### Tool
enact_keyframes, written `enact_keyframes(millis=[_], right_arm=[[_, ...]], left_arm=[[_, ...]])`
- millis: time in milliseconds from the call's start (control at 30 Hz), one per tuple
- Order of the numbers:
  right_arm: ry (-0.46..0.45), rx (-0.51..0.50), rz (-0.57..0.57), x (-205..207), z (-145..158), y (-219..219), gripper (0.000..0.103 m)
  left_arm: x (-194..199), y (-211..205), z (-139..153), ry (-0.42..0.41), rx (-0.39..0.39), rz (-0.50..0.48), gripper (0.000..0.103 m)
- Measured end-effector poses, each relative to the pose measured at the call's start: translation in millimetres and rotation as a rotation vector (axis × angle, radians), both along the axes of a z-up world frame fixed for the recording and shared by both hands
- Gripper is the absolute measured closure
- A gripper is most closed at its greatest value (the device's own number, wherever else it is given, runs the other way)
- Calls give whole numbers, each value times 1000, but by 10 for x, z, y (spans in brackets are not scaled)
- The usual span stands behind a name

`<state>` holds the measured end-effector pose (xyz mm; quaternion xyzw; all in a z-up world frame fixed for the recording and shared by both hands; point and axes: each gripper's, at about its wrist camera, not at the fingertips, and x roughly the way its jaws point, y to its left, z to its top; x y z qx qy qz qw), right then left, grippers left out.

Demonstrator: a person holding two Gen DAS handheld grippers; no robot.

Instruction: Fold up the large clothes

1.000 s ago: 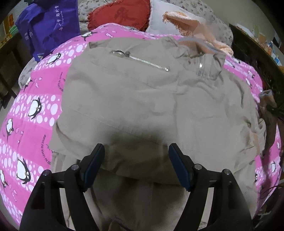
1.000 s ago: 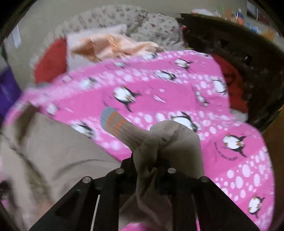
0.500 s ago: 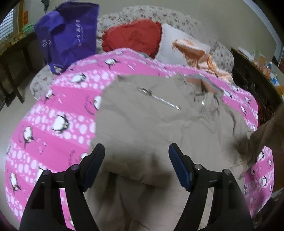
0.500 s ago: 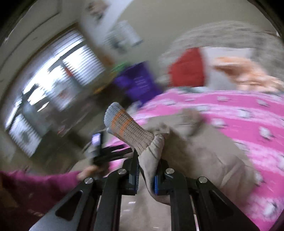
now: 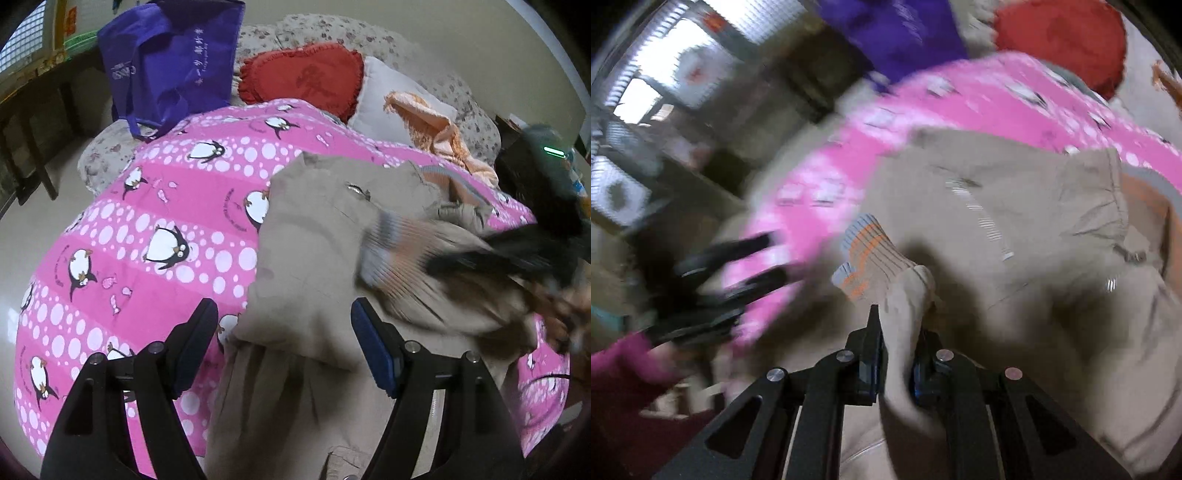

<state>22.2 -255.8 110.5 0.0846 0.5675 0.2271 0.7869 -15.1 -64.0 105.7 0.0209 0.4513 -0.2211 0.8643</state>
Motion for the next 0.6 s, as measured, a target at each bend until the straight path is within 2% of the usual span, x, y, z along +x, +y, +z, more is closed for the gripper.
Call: enact_keyframes(millis=[33, 67, 100, 133, 233, 300, 367, 400, 467, 567, 600], right_arm=[[-2, -48, -48, 152, -139, -48, 84], [-10, -89, -84, 214, -182, -79, 69], [-35, -141, -158, 306, -205, -160, 66], [-55, -146, -198, 336, -187, -216, 66], [-153, -99, -316, 198, 101, -394, 50], [-209, -61, -338, -32, 315, -478, 44], [-239, -32, -342, -338, 494, -562, 34], [-248, -16, -339, -506, 557, -600, 33], [-269, -27, -350, -933, 678, -688, 30], [-278, -59, -405, -1527, 736, -874, 24], [-271, -72, -432, -1685, 714, -958, 23]], left_arm=[[2, -16, -13, 1, 2, -12, 29], [7, -36, -21, 2, 3, -20, 29], [18, -66, -22, 2, 1, -29, 29], [28, -102, -19, 0, -4, -41, 29], [72, -255, 2, -11, -19, -74, 24], [94, -388, 13, -15, -36, -100, 19], [142, -561, -9, -9, -44, -122, 19], [171, -619, -33, 1, -41, -121, 19], [258, -759, -108, 38, -54, -108, 19], [375, -880, -238, 105, -122, -41, 21], [381, -899, -250, 108, -153, -26, 39]])
